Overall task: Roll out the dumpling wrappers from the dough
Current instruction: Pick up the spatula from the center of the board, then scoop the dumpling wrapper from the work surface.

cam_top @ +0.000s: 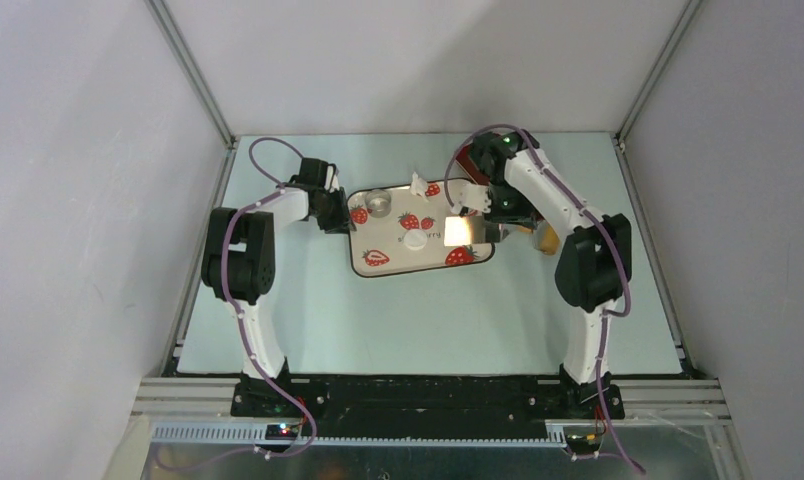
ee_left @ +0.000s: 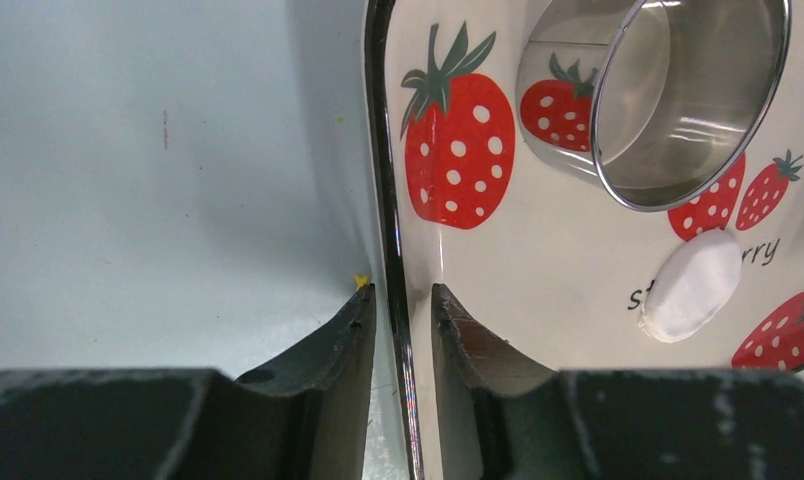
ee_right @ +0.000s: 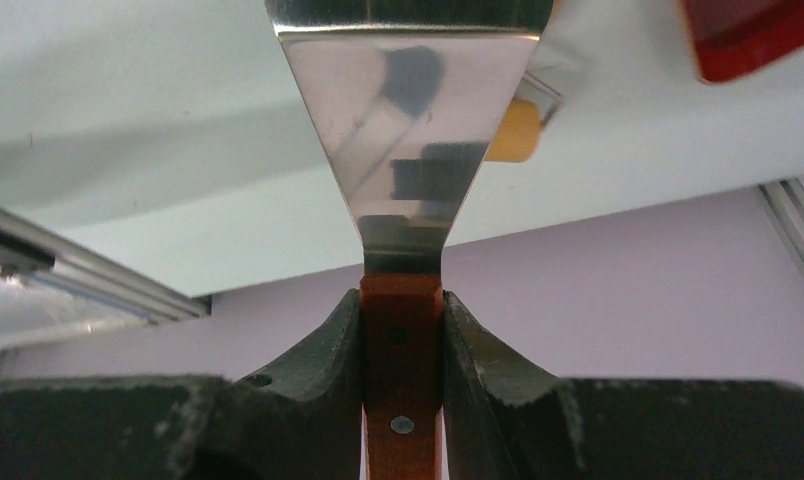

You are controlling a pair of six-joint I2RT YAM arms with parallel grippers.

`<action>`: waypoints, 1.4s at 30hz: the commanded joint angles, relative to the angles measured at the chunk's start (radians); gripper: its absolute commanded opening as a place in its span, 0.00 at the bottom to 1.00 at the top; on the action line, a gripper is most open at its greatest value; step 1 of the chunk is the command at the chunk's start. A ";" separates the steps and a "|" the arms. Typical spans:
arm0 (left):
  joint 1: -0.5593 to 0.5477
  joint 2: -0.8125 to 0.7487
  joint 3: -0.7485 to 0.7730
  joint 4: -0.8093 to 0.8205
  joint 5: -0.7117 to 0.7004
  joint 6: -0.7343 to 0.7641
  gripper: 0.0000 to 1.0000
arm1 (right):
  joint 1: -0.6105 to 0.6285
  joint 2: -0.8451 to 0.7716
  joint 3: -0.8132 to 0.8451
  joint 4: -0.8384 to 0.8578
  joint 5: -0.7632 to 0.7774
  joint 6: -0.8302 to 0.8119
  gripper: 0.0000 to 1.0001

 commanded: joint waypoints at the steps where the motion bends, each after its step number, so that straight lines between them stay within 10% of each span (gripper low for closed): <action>1: -0.008 0.046 0.025 -0.053 -0.015 0.021 0.29 | 0.007 0.031 0.010 -0.150 0.010 -0.095 0.00; 14: -0.068 0.063 0.063 -0.093 -0.075 0.057 0.00 | 0.015 0.148 0.049 -0.153 0.055 -0.164 0.00; 42: -0.169 0.046 0.067 -0.096 -0.071 0.047 0.00 | 0.023 0.226 0.096 -0.155 0.059 -0.155 0.00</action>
